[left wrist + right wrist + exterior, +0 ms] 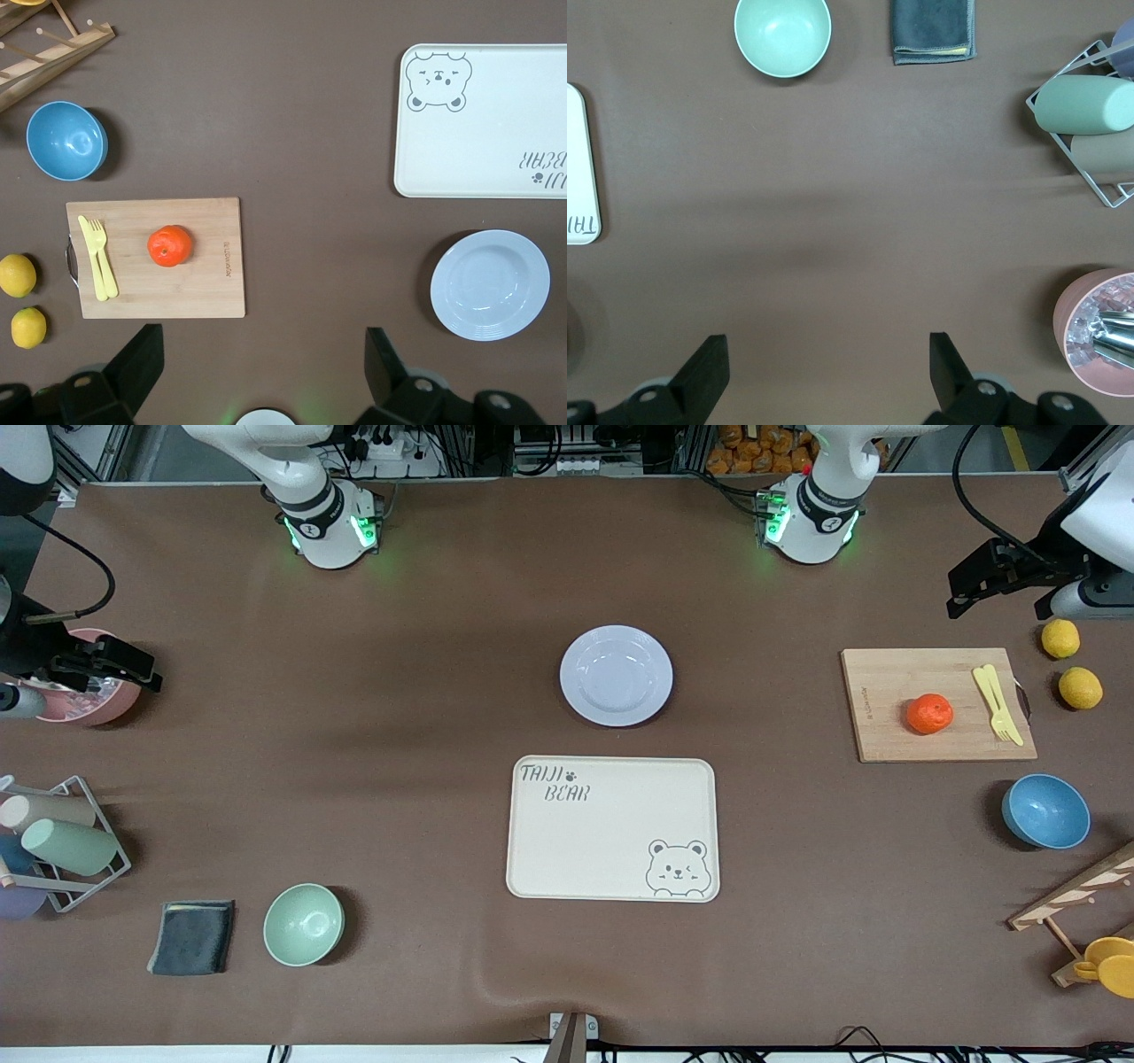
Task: Place orange and plate with both arms
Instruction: 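Reach the left gripper down to the orange on the cutting board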
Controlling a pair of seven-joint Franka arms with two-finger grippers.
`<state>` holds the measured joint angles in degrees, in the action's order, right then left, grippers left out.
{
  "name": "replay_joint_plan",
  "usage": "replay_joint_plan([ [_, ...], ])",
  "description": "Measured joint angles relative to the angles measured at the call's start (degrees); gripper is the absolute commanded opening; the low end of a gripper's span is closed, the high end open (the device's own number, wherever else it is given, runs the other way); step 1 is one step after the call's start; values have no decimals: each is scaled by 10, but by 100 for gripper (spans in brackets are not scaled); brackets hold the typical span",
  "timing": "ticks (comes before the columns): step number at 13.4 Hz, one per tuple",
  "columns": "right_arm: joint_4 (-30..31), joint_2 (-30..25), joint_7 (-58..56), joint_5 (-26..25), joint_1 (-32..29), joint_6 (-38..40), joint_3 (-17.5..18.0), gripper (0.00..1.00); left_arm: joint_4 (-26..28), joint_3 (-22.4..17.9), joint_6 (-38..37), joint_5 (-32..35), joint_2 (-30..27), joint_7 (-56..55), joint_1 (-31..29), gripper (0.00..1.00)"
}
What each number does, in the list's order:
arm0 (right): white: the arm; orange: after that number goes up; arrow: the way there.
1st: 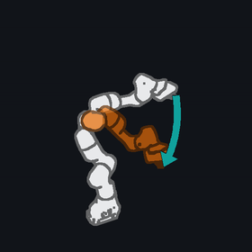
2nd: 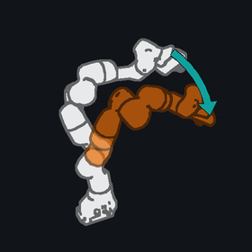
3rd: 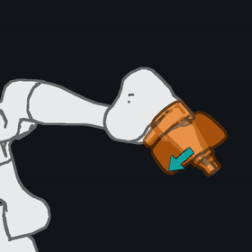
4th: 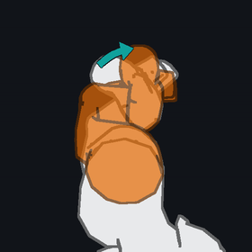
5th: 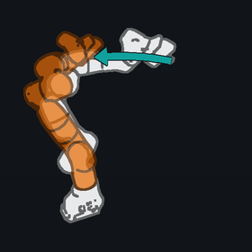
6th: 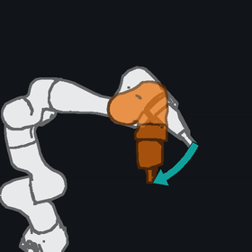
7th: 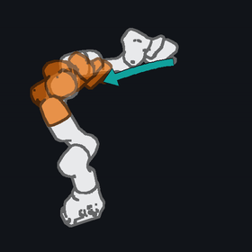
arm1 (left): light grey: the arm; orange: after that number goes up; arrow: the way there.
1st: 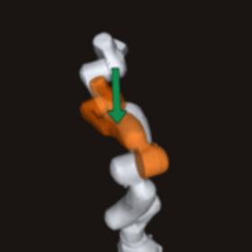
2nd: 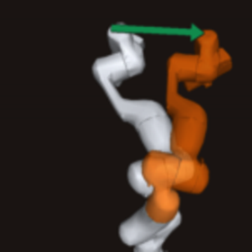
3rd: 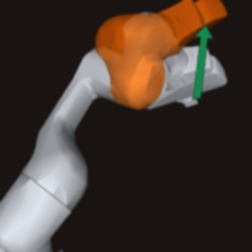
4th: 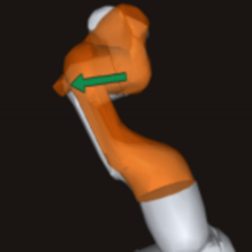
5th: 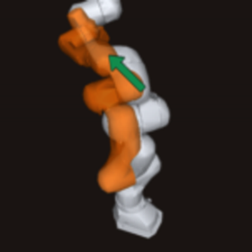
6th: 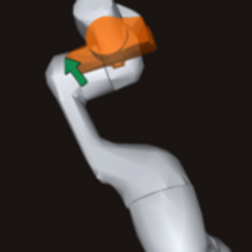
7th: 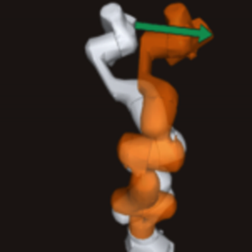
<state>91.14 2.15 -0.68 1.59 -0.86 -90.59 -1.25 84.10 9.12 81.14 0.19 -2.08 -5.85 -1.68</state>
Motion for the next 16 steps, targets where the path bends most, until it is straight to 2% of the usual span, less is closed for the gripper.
replay_joint_plan([
  [5, 0, 1, 0, 1, 0, 0, -1, 100, 5, -4, 0, 13, 7, 0, -6, 100],
  [7, 0, 1, 0, 6, -1, 2, -1, 100, 23, -5, 0, 25, 27, 0, -32, 100],
  [11, 0, 7, 0, 8, -6, 8, -3, 100, 83, -8, 65, 26, 80, 1, -85, 100],
  [14, 0, 15, 0, 18, -5, 15, -2, 100, 155, -8, 136, 26, 87, 1, -92, 100],
  [16, 0, 21, 0, 47, -4, 24, 0, 100, 181, -7, 161, 26, 87, 1, -92, 100],
])
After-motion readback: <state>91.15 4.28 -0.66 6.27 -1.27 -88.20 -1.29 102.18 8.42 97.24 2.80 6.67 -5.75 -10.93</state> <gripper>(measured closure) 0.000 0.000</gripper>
